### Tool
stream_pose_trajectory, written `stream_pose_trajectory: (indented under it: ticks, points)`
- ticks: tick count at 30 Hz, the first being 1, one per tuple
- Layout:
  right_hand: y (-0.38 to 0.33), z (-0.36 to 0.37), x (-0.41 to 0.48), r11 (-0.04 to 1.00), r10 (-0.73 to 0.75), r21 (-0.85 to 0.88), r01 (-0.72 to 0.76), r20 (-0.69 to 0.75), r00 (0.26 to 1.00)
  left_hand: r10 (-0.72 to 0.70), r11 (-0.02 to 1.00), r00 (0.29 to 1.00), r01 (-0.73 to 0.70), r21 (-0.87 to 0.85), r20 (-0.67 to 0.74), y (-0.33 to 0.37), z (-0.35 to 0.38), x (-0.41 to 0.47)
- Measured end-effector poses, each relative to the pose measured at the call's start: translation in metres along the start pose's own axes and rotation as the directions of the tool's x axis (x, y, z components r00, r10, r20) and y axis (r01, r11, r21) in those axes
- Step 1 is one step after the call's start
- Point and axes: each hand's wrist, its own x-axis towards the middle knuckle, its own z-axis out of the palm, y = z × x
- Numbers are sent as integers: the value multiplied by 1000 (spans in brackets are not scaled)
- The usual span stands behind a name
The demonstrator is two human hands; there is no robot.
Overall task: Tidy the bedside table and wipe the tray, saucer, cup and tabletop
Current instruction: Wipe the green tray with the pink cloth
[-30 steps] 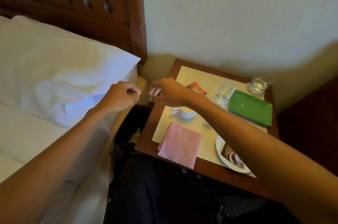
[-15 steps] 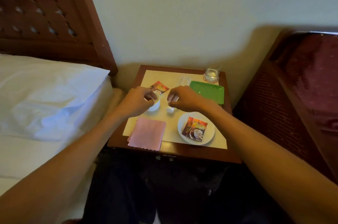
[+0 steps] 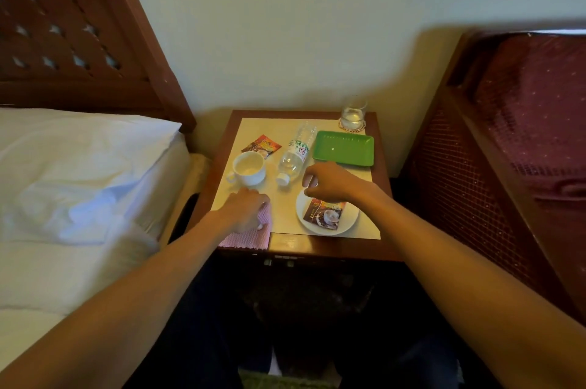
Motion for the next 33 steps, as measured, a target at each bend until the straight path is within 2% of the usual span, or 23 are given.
stream_pose_trajectory:
  ticks: [2, 4, 9, 11, 14, 18, 20, 21, 22, 23, 25, 26, 27, 29, 33]
  points:
    - [-1, -1, -1, 1000, 1, 6, -1, 3, 1000, 6, 1000, 1000, -6, -5, -31, 0, -5, -2]
    - [-1, -2, -1, 999, 7, 47, -9, 22, 1000, 19, 995, 998, -25, -97, -64, 1, -14, -4]
    - [-2, -13, -1, 976, 61, 185, -113, 264, 963, 18, 918, 960, -126, -375, -279, 11, -63, -6]
    - [1, -16, 1, 939, 58, 318, -130, 225, 973, -33, 824, 942, -164, -543, -334, 18, -81, -5]
    - [4, -22, 4, 795, 72, 595, -119, 101, 992, -112, 551, 961, -153, -820, -254, 25, -94, 0]
    - [13, -34, 5, 595, 151, 795, -117, 32, 988, -102, 365, 983, -104, -925, -151, 33, -97, 13]
    - [21, -40, 7, 549, 210, 830, -99, -22, 978, -117, 268, 983, -105, -958, -141, 37, -100, 21]
    - [27, -44, 8, 554, 254, 828, -90, -65, 965, -146, 252, 979, -99, -963, -139, 38, -100, 26]
    - [32, -48, 8, 566, 304, 820, -86, -110, 946, -191, 294, 969, -95, -951, -156, 39, -100, 30]
    - [40, -51, 9, 596, 355, 797, -95, -156, 922, -240, 410, 949, -90, -908, -203, 40, -98, 36]
    - [54, -58, 9, 680, 431, 724, -119, -264, 863, -240, 735, 909, -60, -675, -342, 40, -90, 46]
    - [61, -60, 9, 717, 458, 684, -138, -313, 832, -185, 842, 908, -51, -538, -375, 43, -84, 50]
    - [69, -60, 11, 742, 482, 651, -161, -350, 803, -129, 897, 919, -52, -438, -374, 45, -78, 57]
    - [84, -59, 15, 772, 516, 596, -223, -382, 767, -71, 942, 946, -40, -332, -317, 50, -66, 70]
    - [107, -51, 24, 776, 561, 550, -309, -378, 736, -108, 968, 962, 44, -249, -250, 61, -47, 98]
